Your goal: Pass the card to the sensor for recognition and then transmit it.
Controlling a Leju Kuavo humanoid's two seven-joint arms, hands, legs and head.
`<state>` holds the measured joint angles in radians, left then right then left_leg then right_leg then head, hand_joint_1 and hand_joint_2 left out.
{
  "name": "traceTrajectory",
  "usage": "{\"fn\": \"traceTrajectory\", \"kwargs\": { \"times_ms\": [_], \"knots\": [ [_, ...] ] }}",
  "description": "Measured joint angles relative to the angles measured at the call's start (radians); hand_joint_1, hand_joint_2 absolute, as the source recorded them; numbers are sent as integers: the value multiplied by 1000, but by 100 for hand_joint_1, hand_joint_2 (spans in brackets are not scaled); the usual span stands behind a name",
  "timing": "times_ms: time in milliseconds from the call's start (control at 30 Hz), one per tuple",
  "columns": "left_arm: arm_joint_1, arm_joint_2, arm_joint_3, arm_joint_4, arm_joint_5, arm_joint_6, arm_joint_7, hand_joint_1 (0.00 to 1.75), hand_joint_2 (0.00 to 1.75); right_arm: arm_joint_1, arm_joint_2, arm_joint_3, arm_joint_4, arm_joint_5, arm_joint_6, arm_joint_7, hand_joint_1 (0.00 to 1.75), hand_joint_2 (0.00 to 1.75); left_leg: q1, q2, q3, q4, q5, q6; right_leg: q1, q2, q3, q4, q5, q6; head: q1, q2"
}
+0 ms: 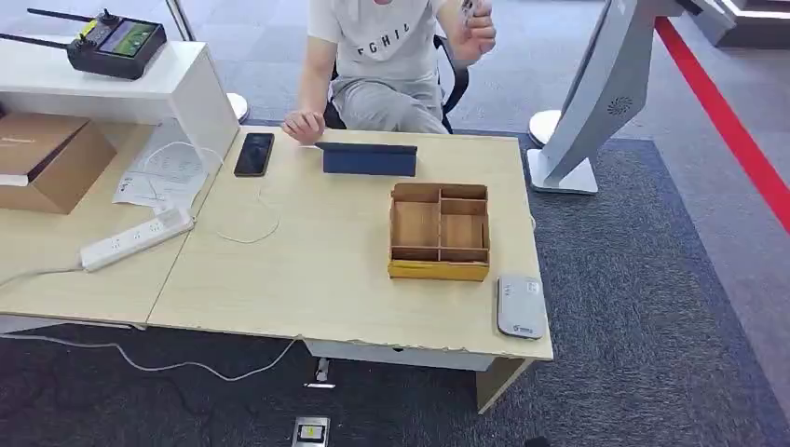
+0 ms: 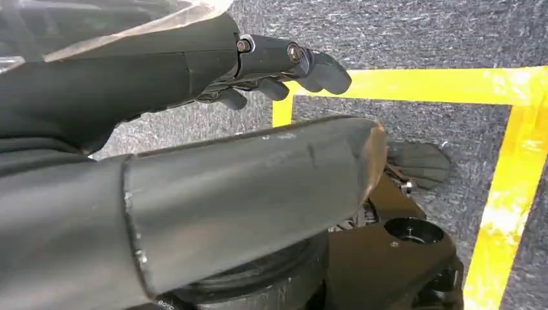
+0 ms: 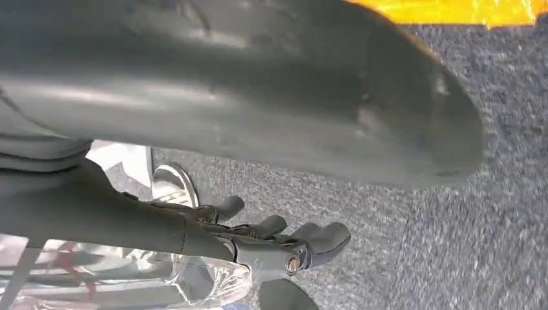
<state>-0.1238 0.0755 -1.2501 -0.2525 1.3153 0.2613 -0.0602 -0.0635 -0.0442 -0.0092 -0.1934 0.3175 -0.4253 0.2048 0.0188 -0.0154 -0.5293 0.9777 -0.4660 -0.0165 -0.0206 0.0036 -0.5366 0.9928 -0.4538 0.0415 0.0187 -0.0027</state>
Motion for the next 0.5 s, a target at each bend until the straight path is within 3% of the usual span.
{"fn": "traceTrajectory", "kwargs": {
  "times_ms": [167,300,433,500],
  "knots": [
    [0,0,0,0,5,-1,-5,0,0,0,-25,0,0,-13,-8,-16,0,0,0,0,0,0,0,0,0,0,0,0,0,0,0,0],
    [0,0,0,0,9,-1,-7,0,0,-1,-70,-3,-1,-48,-73,-76,0,0,-1,0,0,0,0,0,-2,0,0,0,0,0,0,0],
    [1,5,1,0,20,-10,-6,0,0,-9,-174,-24,-13,-97,-112,-174,0,0,-4,0,-1,0,0,0,-4,0,0,0,0,1,-2,0],
    [1,7,1,0,23,-14,-6,0,0,-25,-226,-31,-32,-116,-105,-187,0,0,-4,1,-1,0,0,1,-3,1,0,0,1,1,0,0]
  ]
}}
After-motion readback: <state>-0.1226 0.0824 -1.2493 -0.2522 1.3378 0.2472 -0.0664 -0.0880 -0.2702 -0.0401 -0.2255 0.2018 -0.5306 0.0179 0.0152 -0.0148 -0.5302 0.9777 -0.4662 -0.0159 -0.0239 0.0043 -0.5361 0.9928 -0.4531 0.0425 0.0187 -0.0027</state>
